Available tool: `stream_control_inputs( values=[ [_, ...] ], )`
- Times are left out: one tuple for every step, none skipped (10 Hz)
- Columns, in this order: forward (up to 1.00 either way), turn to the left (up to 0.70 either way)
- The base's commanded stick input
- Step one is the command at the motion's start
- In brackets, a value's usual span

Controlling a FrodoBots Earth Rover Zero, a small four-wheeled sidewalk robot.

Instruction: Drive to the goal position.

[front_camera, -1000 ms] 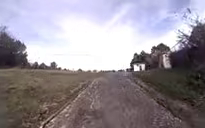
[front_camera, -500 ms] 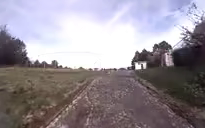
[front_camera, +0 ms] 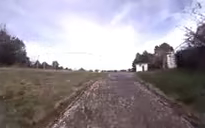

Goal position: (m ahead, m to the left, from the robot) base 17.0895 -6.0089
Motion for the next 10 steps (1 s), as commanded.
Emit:
stream_control_inputs(
  values=[
    [0.85, 0.0],
    [0.85, -0.18],
    [0.85, -0.24],
    [0.85, -0.3],
    [0.85, -0.34],
    [0.85, -0.34],
    [0.85, -0.34],
    [0.85, -0.34],
    [0.85, -0.34],
    [0.85, -0.14]
  ],
)
